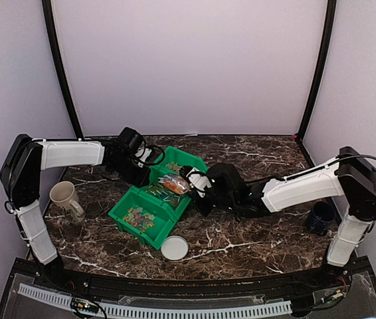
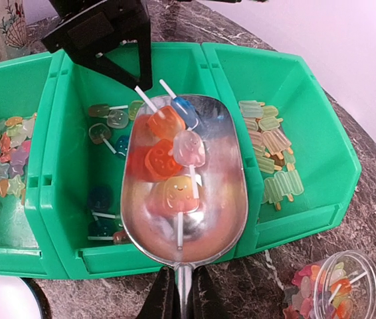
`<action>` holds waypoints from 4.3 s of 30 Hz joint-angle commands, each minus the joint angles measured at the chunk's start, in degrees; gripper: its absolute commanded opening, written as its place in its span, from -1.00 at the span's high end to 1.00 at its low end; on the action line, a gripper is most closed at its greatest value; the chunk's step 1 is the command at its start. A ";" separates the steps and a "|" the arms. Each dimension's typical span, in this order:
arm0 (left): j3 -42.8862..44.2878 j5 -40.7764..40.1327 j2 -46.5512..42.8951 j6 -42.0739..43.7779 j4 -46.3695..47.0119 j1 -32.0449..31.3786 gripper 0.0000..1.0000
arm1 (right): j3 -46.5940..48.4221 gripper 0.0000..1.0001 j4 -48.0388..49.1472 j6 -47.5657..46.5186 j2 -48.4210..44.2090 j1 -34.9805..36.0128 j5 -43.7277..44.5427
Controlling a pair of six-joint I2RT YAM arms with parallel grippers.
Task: Pack the candies
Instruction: Scoop the fake candies from the plate, then place the fake candies in the packing bottle.
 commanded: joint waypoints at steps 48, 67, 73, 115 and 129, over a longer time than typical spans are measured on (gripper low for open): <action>2.84 3.30 -2.92 -1.46 3.24 0.12 1.00 | -3.48 1.00 -33.78 4.89 -23.22 -8.38 19.05; 2.92 3.15 -2.74 -1.29 3.05 0.08 1.00 | 7.43 1.00 -48.77 4.47 -14.48 -9.49 17.44; 2.92 3.10 -2.73 -1.29 3.03 0.08 1.00 | 11.64 1.00 -54.39 4.79 -12.88 -9.50 17.00; 3.02 3.31 -2.80 -1.21 2.90 0.09 1.00 | 23.04 1.00 -59.11 3.79 -1.09 -8.88 24.32; 3.04 3.31 -2.65 -1.19 2.85 0.11 1.00 | 22.50 1.00 -55.41 1.40 -0.62 -8.27 18.51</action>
